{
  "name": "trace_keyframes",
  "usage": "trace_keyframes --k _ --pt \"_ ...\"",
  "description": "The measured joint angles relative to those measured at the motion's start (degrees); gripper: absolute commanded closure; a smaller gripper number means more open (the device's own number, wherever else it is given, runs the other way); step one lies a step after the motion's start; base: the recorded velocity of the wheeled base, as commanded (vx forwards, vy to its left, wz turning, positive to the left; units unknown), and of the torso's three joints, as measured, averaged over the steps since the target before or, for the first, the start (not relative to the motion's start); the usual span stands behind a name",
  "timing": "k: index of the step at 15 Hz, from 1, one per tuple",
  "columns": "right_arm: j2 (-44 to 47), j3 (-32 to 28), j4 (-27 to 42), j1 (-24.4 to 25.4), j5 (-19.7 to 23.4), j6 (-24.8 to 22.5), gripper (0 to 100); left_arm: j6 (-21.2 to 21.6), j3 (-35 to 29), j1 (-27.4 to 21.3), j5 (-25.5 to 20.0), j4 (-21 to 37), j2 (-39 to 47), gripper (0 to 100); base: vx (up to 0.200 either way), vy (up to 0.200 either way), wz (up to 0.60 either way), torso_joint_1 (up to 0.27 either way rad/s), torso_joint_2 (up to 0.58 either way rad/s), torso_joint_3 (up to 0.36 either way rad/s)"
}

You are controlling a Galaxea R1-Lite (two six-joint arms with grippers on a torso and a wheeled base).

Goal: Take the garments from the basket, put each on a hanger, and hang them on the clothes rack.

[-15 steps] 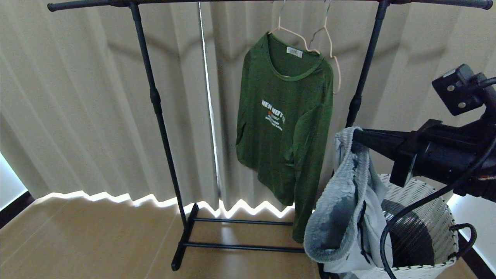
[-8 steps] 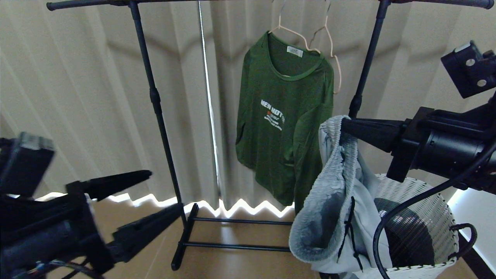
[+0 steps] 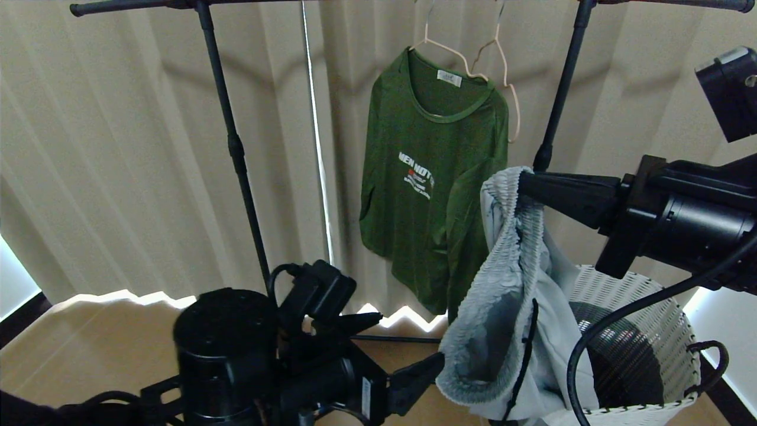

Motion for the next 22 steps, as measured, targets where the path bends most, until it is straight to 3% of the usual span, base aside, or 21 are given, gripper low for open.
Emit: trace_keyframes --k 9,10,14,18,20,22 --pt "-0.5 0.06 0.05 0.06 0.1 0.1 100 -2.07 -5.79 -0.74 4.41 -1.1 13.53 0 0.0 0.0 0.0 0.0 0.0 0.0" --pt "-0.5 0.01 0.05 0.02 0.07 0.07 100 -2.07 -5.77 -0.77 4.41 -1.1 13.84 100 0.0 0.0 0.0 0.0 0.0 0.0" --pt "-0.74 0.06 0.16 -0.02 -0.04 -0.01 100 -1.34 -3.83 -0.82 5.07 -1.27 13.76 100 0.0 0.0 0.0 0.0 0.0 0.0" --pt "-0.72 0.74 0.1 -0.44 -0.33 -0.34 100 1.35 0.69 0.0 6.34 -1.51 8.19 100 0.0 0.0 0.0 0.0 0.0 0.0" --pt "-0.2 0.89 -0.01 -0.71 -0.37 -0.44 100 3.38 1.29 3.27 6.39 2.32 2.27 100 0.0 0.0 0.0 0.0 0.0 0.0" --pt "1.12 0.41 -3.01 -0.74 -0.35 -0.41 100 4.77 -0.91 8.8 6.23 13.37 -5.24 100 0.0 0.0 0.0 0.0 0.0 0.0"
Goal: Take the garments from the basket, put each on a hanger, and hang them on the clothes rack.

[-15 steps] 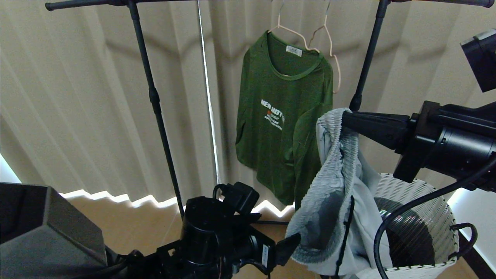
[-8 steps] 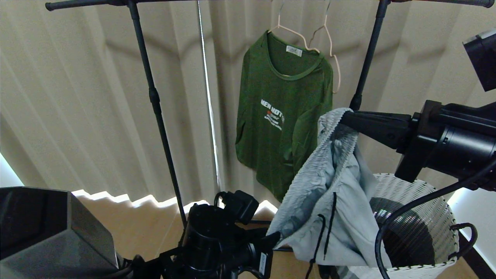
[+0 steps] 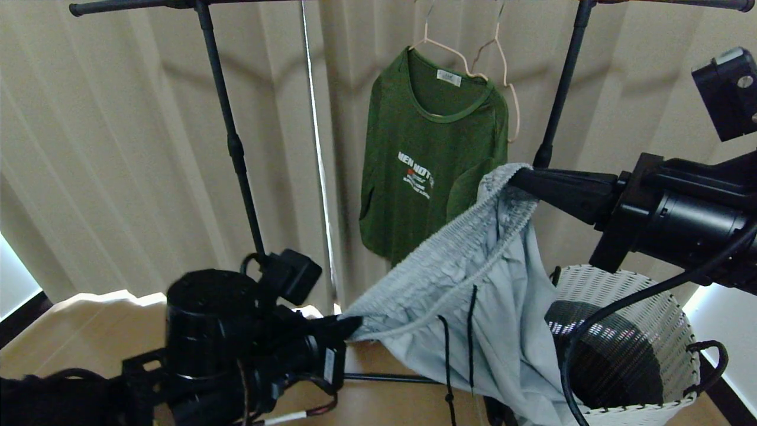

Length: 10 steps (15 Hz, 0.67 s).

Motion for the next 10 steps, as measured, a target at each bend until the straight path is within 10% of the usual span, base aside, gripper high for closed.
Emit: trace_keyframes --k 3,10 --pt "2.93 -0.29 -8.77 0.0 0.13 0.07 100 0.6 -11.3 11.02 -2.24 17.44 -10.86 100 0.0 0.0 0.0 0.0 0.0 0.0" --pt "7.19 -7.57 -14.76 -3.96 0.27 0.87 100 0.83 -38.28 23.76 -7.59 29.79 -18.54 100 0.0 0.0 0.0 0.0 0.0 0.0"
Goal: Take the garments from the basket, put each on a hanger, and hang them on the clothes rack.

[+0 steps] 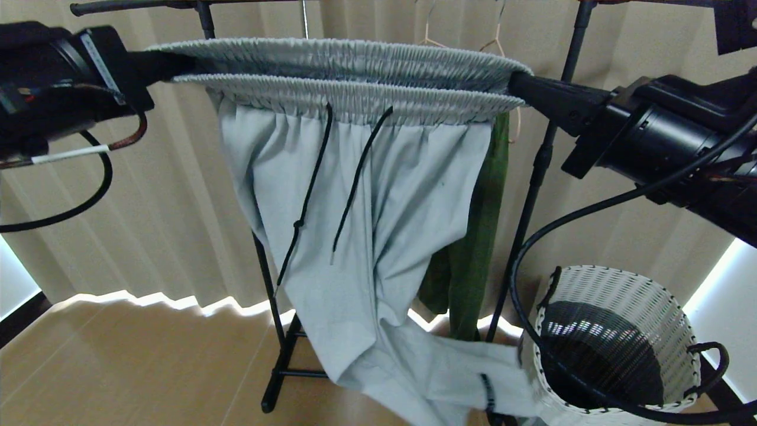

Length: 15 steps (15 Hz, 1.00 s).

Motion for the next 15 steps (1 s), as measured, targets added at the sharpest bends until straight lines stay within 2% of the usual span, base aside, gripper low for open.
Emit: trace_keyframes --k 2,4,6,8,13,15 --pt "-0.52 -0.2 0.91 -2.65 -0.13 0.0 100 0.02 -1.8 -3.8 0.23 1.08 -0.17 100 0.0 0.0 0.0 0.0 0.0 0.0" --pt "-1.07 1.27 1.16 -5.57 -0.22 -0.02 100 0.32 0.18 -7.94 0.87 1.26 0.27 100 0.0 0.0 0.0 0.0 0.0 0.0" --pt "-1.51 3.61 1.05 -7.5 -0.2 -0.02 100 0.51 1.93 -10.92 4.82 1.34 1.77 100 0.0 0.0 0.0 0.0 0.0 0.0" --pt "-1.78 6.61 0.37 -7.97 -0.17 -0.02 100 1.8 3.47 -12.21 9.58 1.44 3.19 100 0.0 0.0 0.0 0.0 0.0 0.0" --pt "-1.89 6.39 -0.49 -8.22 -0.2 -0.02 100 7.12 4.73 -12.87 10.13 1.17 3.69 100 0.0 0.0 0.0 0.0 0.0 0.0" --pt "-1.93 6.17 -0.44 -8.33 -0.27 -0.1 100 7.69 4.82 -13.12 10.13 1.06 3.41 100 0.0 0.0 0.0 0.0 0.0 0.0"
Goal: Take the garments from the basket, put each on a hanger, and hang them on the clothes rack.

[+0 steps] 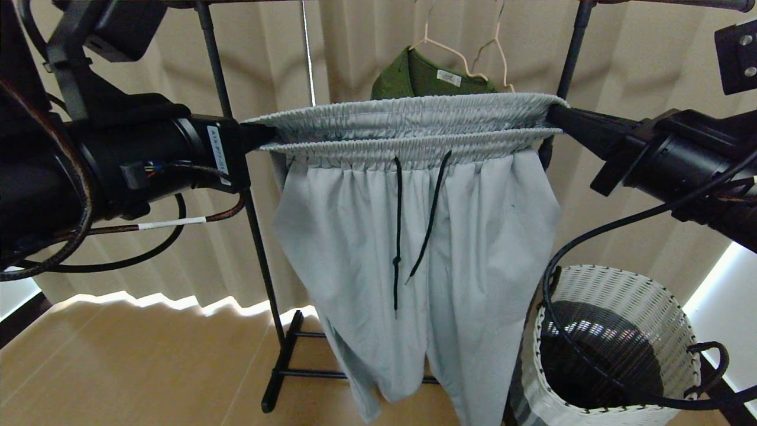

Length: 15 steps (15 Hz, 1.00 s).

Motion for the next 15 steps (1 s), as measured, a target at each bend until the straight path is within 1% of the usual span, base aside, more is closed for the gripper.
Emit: trace_keyframes --k 4,7,10,11,12,13,15 --pt "-0.61 0.13 0.41 -0.13 0.0 -0.01 100 -0.02 0.15 -0.63 0.0 -0.24 -0.27 100 0.0 0.0 0.0 0.0 0.0 0.0" --pt "-1.32 1.9 0.66 -0.2 -0.04 -0.11 100 -0.24 1.99 -2.71 0.11 -0.44 -0.33 100 0.0 0.0 0.0 0.0 0.0 0.0" --pt "-2.45 4.57 1.32 -0.2 0.11 -0.3 100 -0.32 2.54 -4.13 0.15 -3.8 0.78 100 0.0 0.0 0.0 0.0 0.0 0.0" --pt "-3.5 5.38 3.35 -0.2 0.4 -0.39 100 -0.29 1.46 -4.22 0.17 -5.03 1.88 100 0.0 0.0 0.0 0.0 0.0 0.0" --pt "-4.88 5.84 6.13 -0.15 1.41 -0.39 100 -0.29 -0.09 -4.28 0.22 -5.47 3.17 100 0.0 0.0 0.0 0.0 0.0 0.0" --pt "-6.62 6.14 9.14 -0.09 3.74 -0.37 100 -0.27 -1.93 -4.25 0.23 -5.67 4.68 100 0.0 0.0 0.0 0.0 0.0 0.0" --pt "-11.02 6.92 14.85 0.05 12.78 -0.26 100 -0.32 -5.56 -4.11 0.26 -5.88 8.02 100 0.0 0.0 0.0 0.0 0.0 0.0"
